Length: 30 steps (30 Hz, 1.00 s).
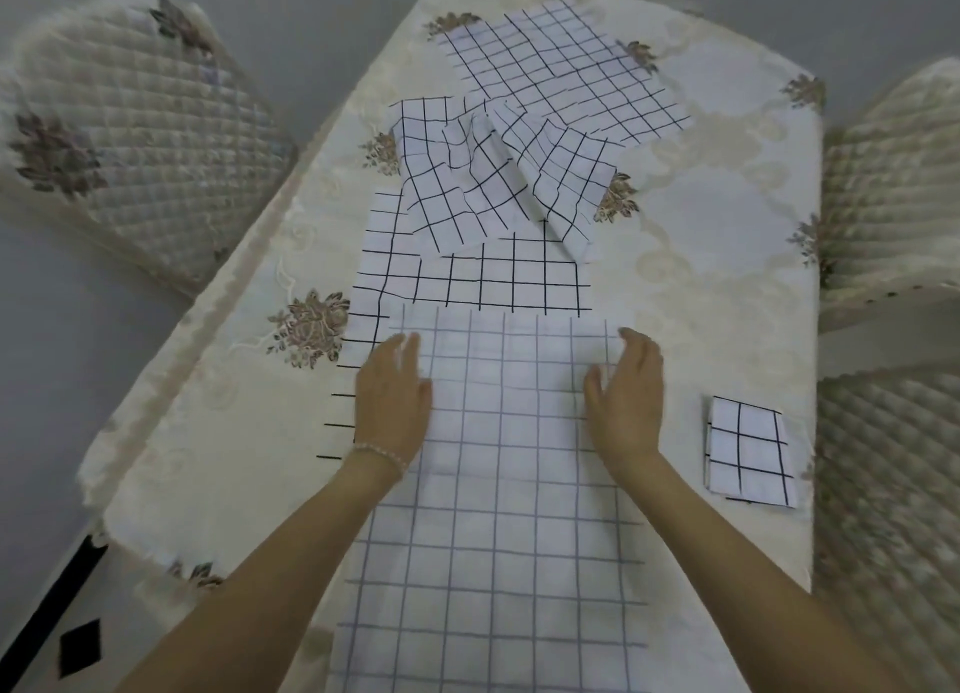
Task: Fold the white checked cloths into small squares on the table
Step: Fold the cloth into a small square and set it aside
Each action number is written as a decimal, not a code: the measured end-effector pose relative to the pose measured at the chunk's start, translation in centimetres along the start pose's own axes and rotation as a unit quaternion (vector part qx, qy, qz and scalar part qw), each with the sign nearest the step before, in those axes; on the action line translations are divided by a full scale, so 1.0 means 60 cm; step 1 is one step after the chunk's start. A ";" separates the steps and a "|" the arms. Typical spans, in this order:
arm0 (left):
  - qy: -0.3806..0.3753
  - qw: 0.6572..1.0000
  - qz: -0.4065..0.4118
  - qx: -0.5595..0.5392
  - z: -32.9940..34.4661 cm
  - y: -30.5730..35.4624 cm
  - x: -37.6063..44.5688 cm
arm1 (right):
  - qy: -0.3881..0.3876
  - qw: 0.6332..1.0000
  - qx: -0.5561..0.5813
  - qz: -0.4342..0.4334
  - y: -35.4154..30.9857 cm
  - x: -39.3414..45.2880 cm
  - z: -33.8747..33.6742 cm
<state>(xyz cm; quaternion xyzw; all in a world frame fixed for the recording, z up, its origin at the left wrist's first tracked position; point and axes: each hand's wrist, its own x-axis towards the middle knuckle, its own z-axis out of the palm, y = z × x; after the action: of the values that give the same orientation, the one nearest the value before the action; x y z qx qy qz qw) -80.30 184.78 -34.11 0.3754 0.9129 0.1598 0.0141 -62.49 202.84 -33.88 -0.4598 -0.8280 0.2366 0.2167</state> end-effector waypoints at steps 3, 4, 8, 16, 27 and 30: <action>-0.061 0.988 0.139 0.040 0.047 0.057 0.013 | -0.095 0.986 -0.007 -0.135 -0.064 -0.002 0.057; -0.084 0.984 0.149 0.050 0.062 0.074 0.019 | -0.131 0.979 -0.012 -0.158 -0.084 -0.004 0.077; -0.155 0.969 0.155 0.114 0.111 0.089 0.043 | -0.196 0.970 -0.011 -0.146 -0.095 -0.002 0.139; -0.110 0.988 0.084 0.063 0.111 -0.026 0.080 | -0.177 0.966 -0.134 -0.133 0.029 0.036 0.123; -0.080 0.991 0.059 0.086 0.076 -0.066 0.088 | -0.127 0.977 -0.164 -0.052 0.056 0.044 0.083; -0.084 0.985 0.139 0.064 0.088 0.006 0.023 | -0.134 0.977 -0.124 -0.109 -0.011 -0.018 0.102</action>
<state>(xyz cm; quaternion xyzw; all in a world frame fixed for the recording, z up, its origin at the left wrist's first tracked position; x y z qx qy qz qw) -80.31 187.45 -38.86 0.5110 0.8556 0.0697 0.0444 -65.94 200.44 -38.51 -0.3542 -0.9176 0.1664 0.0696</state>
